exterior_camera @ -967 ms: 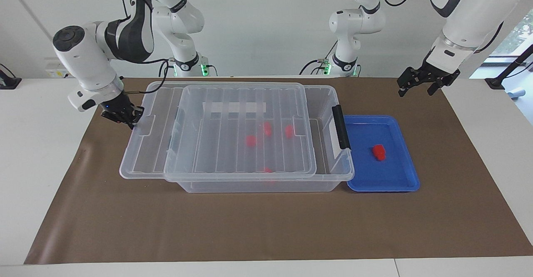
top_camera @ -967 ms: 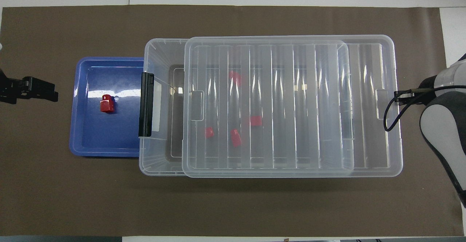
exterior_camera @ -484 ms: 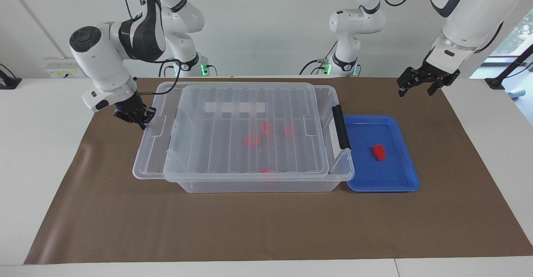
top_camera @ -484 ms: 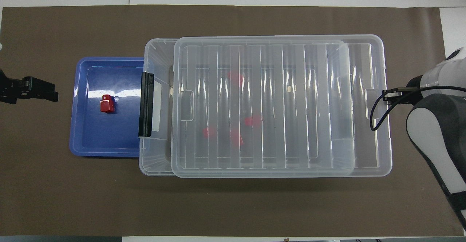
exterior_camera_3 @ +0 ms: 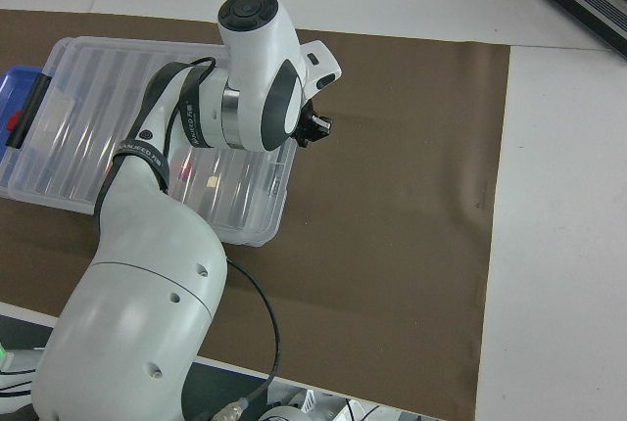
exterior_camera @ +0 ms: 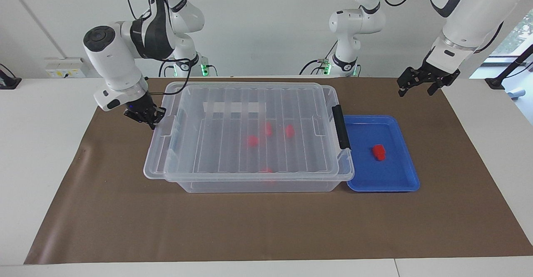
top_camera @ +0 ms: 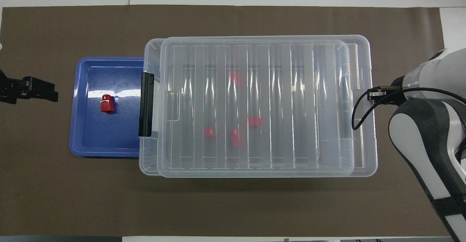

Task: Place red block in blue tray from box
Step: 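Push the clear lid closed over the box with the right gripper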

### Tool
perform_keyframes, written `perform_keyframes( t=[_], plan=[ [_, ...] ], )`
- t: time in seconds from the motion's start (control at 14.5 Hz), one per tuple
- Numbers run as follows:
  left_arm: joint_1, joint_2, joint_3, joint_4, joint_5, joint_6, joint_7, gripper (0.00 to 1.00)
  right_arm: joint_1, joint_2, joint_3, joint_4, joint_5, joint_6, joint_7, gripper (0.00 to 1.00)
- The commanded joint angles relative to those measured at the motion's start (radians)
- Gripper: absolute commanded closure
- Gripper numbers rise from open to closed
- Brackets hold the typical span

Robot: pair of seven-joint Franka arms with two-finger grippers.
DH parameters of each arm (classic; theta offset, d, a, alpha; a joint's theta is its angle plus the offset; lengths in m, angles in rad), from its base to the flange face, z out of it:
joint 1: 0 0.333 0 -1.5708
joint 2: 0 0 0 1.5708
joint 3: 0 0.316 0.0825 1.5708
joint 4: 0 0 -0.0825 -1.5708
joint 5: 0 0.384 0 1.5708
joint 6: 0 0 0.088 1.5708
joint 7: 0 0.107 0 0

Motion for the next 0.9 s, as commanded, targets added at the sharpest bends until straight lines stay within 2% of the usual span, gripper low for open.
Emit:
perform_keyframes(
  t=[0.0,0.83],
  plan=[
    [0.010,-0.028,-0.001,-0.028,-0.018,0.003,0.016,0.00,0.015,-0.020,0.001,-0.018,0.017,0.000,0.037,1.00],
    [0.010,-0.028,-0.001,-0.028,-0.018,0.003,0.016,0.00,0.061,-0.020,0.001,-0.018,0.017,0.003,0.118,1.00]
  ],
)
